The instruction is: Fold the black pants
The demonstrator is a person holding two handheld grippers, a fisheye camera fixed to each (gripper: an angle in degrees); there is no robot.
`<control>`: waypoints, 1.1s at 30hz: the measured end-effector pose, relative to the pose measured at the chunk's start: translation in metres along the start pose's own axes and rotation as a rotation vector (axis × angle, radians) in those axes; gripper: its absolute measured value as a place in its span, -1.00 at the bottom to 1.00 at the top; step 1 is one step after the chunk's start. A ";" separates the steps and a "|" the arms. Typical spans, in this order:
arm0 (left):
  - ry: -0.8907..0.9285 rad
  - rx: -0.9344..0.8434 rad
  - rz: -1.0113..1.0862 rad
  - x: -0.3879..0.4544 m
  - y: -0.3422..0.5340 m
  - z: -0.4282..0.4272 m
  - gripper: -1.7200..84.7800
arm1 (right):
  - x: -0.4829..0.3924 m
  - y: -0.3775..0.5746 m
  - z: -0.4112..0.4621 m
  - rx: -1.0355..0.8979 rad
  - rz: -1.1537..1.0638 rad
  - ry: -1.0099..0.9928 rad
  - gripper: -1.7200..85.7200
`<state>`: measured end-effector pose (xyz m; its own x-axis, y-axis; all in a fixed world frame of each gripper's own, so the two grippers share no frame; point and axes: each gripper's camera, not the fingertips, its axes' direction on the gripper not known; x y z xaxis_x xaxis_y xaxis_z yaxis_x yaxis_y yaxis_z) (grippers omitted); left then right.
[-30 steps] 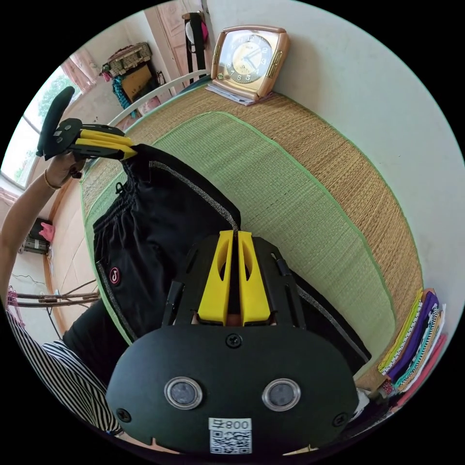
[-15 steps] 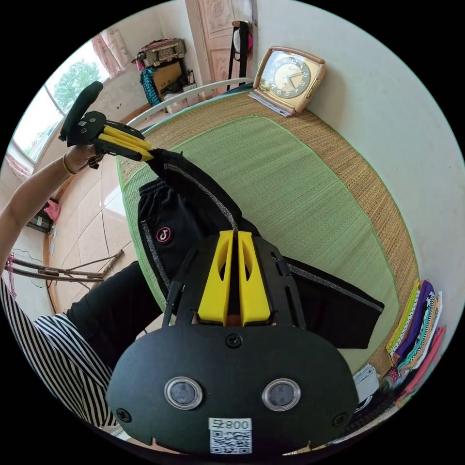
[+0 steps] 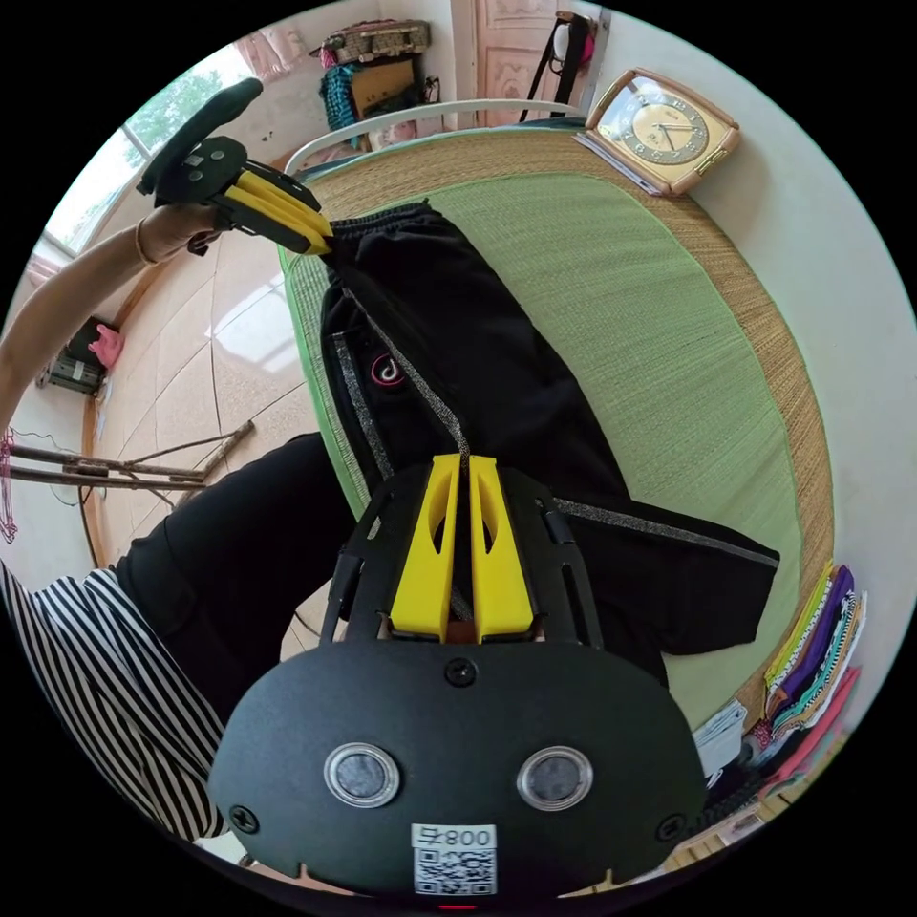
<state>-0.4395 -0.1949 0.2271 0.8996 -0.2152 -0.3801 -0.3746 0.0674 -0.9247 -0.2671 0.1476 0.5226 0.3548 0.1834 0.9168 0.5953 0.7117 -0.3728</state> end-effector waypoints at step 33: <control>0.080 0.039 -0.094 -0.069 0.136 0.104 -0.93 | -0.076 0.104 0.097 -0.013 -0.048 -0.071 -0.91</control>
<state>-0.5288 -0.0698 0.1256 0.9088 -0.2996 -0.2902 -0.2791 0.0804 -0.9569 -0.3021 0.2735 0.4280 0.2736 0.1973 0.9414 0.6203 0.7118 -0.3294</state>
